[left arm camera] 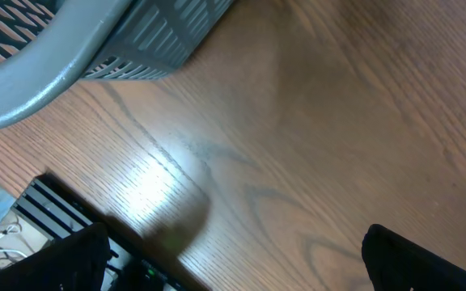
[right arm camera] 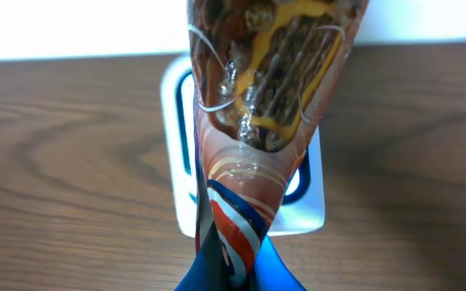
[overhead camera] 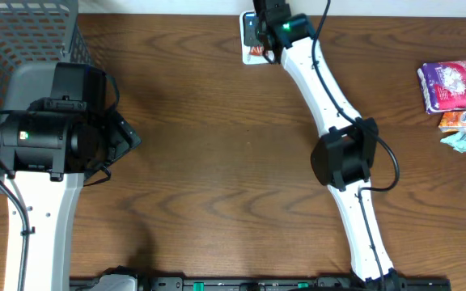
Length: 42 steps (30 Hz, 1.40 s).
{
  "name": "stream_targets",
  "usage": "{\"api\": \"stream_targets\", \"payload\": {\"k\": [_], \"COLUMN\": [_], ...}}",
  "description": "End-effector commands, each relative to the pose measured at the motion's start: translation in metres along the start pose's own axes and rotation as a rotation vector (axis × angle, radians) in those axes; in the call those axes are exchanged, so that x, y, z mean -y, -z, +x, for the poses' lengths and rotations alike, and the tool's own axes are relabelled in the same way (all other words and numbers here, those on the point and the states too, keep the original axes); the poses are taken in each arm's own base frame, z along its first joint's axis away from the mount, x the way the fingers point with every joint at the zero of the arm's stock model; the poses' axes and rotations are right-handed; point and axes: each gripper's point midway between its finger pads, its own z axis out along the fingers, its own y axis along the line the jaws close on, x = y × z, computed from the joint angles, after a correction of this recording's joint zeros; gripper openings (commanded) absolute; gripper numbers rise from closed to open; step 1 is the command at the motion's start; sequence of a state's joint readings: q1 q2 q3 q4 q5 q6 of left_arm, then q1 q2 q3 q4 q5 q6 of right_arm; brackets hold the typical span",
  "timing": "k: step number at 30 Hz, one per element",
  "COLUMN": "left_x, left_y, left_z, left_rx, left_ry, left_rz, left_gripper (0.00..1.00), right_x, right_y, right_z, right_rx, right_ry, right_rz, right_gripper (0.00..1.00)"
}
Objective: Scan the item barcode
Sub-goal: 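Lift the TOP bar and hold it beneath the scanner, then carry the TOP bar to the right edge and drop it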
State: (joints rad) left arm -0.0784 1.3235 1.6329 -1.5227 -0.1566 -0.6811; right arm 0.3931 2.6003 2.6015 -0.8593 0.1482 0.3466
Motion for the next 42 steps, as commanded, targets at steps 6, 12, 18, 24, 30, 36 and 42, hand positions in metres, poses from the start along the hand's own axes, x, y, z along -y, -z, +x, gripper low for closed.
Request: {"api": "stream_targets", "payload": {"k": [6,12,18,24,30,36,42], "left_x": [-0.005,-0.005,-0.005,-0.005,-0.005,-0.005,-0.005], "left_y": [0.002,0.002,0.002,0.002,0.002,0.002,0.002], "left_z": [-0.001,-0.001,-0.001,-0.001,-0.001,-0.001,-0.001], "left_rx": [0.012,0.012,0.012,0.012,0.012,0.012,0.012], "left_ry": [0.015,0.015,0.015,0.015,0.015,0.015,0.015], "left_rz": [-0.008,-0.008,-0.008,-0.008,-0.008,-0.008,-0.008], "left_gripper": [0.99,0.99,0.99,0.99,0.99,0.99,0.99], "right_x": [0.037,0.052,0.094,0.159,0.240,0.319,0.375], "right_y": [-0.007,0.006,0.047,0.089,0.107,0.132,0.160], "right_z": [0.008,0.004,-0.014,-0.014,0.020,0.046,0.076], "right_rx": [-0.038,-0.055,-0.038,-0.078,-0.194,-0.253,-0.306], "right_ry": [0.007,-0.006,-0.099,-0.267,-0.520,-0.740,-0.929], "right_rz": [0.114,0.134,0.242,0.368,0.523,0.657,0.771], "right_gripper": [0.01,0.01,0.01,0.02,0.01,0.02,0.01]}}
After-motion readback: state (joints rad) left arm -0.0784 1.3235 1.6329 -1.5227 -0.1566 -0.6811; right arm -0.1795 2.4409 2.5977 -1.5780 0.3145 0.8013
